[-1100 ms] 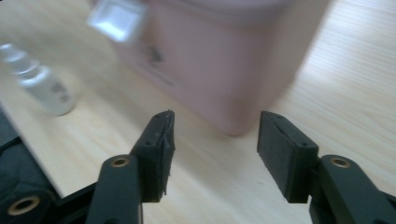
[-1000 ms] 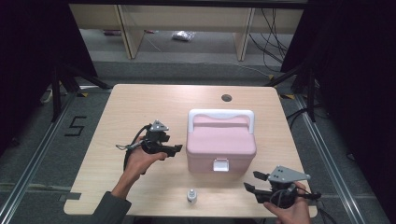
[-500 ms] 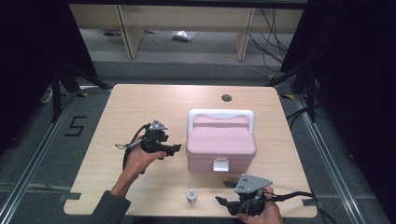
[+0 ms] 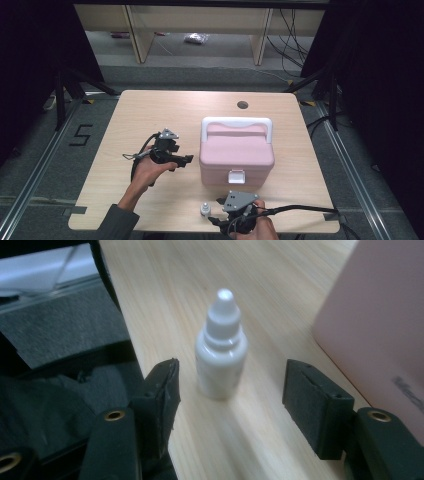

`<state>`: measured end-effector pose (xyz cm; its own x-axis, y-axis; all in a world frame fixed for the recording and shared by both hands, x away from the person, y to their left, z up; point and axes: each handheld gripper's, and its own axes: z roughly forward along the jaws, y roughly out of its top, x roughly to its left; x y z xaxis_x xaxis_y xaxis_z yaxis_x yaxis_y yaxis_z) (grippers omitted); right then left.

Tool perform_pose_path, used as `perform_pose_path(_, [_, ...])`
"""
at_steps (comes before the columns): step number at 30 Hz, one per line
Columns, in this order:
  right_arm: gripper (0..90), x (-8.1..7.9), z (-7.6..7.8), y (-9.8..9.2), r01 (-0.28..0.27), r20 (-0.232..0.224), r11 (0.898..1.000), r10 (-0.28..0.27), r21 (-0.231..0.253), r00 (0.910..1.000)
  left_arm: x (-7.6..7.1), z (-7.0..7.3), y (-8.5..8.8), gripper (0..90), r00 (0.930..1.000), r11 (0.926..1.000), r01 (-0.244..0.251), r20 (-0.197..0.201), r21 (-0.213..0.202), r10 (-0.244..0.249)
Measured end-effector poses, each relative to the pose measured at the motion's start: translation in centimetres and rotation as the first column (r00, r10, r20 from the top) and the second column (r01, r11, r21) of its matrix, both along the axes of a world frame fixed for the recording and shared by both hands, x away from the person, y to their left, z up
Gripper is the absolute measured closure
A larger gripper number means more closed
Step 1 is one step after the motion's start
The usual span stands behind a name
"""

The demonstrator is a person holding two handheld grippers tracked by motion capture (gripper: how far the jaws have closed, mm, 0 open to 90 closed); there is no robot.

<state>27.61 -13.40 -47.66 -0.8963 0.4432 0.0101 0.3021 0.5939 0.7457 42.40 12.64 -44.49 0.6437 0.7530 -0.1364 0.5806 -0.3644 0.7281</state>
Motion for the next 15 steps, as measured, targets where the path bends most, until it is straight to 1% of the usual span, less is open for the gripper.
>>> perform_pose_path(2, [40.3, 0.3, -0.2, 0.4, -0.005, 0.024, 0.999, 0.006, -0.034, 0.9997, 0.0, 0.0, 0.1, 30.1, 1.0, 1.0, -0.004, -0.001, 0.006, 0.004])
perform_pose_path(3, [40.2, 0.4, -0.2, 0.6, -0.006, 0.024, 0.999, 0.007, -0.036, 0.9997, 0.0, 0.0, 0.1, 30.1, 0.9999, 0.9999, -0.009, -0.004, 0.005, 0.009])
perform_pose_path(4, [40.3, 0.4, -0.3, 0.8, -0.005, 0.018, 0.999, 0.006, -0.035, 0.9998, 0.1, 0.0, 0.2, 30.1, 0.9999, 1.0, 0.006, -0.008, 0.008, -0.006])
perform_pose_path(5, [40.4, 0.4, -0.3, 0.9, -0.005, 0.014, 0.999, 0.006, -0.04, 0.9999, 0.1, -0.1, 0.1, 30.0, 1.0, 1.0, 0.001, -0.009, 0.005, -0.001])
perform_pose_path(6, [40.7, 0.6, -0.4, 1.1, -0.024, 0.031, 0.999, 0.025, -0.04, 0.9992, 0.1, -0.1, 0.2, 30.0, 1.0, 1.0, -0.002, -0.008, 0.007, 0.002])
perform_pose_path(7, [40.9, 0.5, -0.4, 1.1, -0.013, 0.01, 0.999, 0.013, -0.036, 0.9999, 0.1, -0.1, 0.2, 30.0, 1.0, 1.0, 0.0, -0.008, 0.005, 0.0])
perform_pose_path(8, [41.2, 0.6, -0.4, 1.3, -0.013, 0.004, 1.0, 0.013, -0.028, 0.9999, 0.1, 0.0, 0.2, 30.0, 0.9999, 0.9999, 0.006, -0.014, 0.011, -0.005])
perform_pose_path(9, [41.5, 0.8, -0.5, 1.3, -0.023, 0.008, 0.999, 0.023, -0.033, 0.9997, 0.1, 0.0, 0.2, 30.0, 0.9998, 0.9999, 0.01, -0.018, 0.008, -0.009])
perform_pose_path(10, [41.7, 0.8, -0.6, 1.4, -0.02, 0.006, 0.999, 0.02, -0.033, 0.9998, 0.1, -0.1, 0.1, 29.9, 0.9999, 0.9999, 0.005, -0.015, 0.01, -0.005])
perform_pose_path(11, [42.3, 0.9, -0.6, 1.4, -0.018, -0.007, 0.999, 0.018, -0.037, 0.9998, 0.1, -0.1, 0.1, 29.9, 0.9998, 0.9999, 0.008, -0.02, 0.008, -0.008])
perform_pose_path(13, [43.6, 1.0, -0.7, 1.6, -0.022, -0.01, 0.999, 0.022, -0.029, 0.9997, 0.0, -0.2, 0.0, 29.9, 1.0, 1.0, -0.001, -0.009, 0.004, 0.001])
perform_pose_path(14, [44.1, 1.1, -0.8, 1.8, -0.028, 0.004, 0.999, 0.028, -0.03, 0.9996, 0.1, -0.1, 0.0, 29.8, 0.9999, 1.0, 0.001, -0.011, 0.006, -0.001])
perform_pose_path(15, [44.1, 1.1, -0.8, 1.8, -0.028, 0.004, 0.999, 0.028, -0.03, 0.9996, 0.1, -0.2, 0.0, 29.8, 0.9999, 1.0, -0.002, -0.011, 0.007, 0.002])
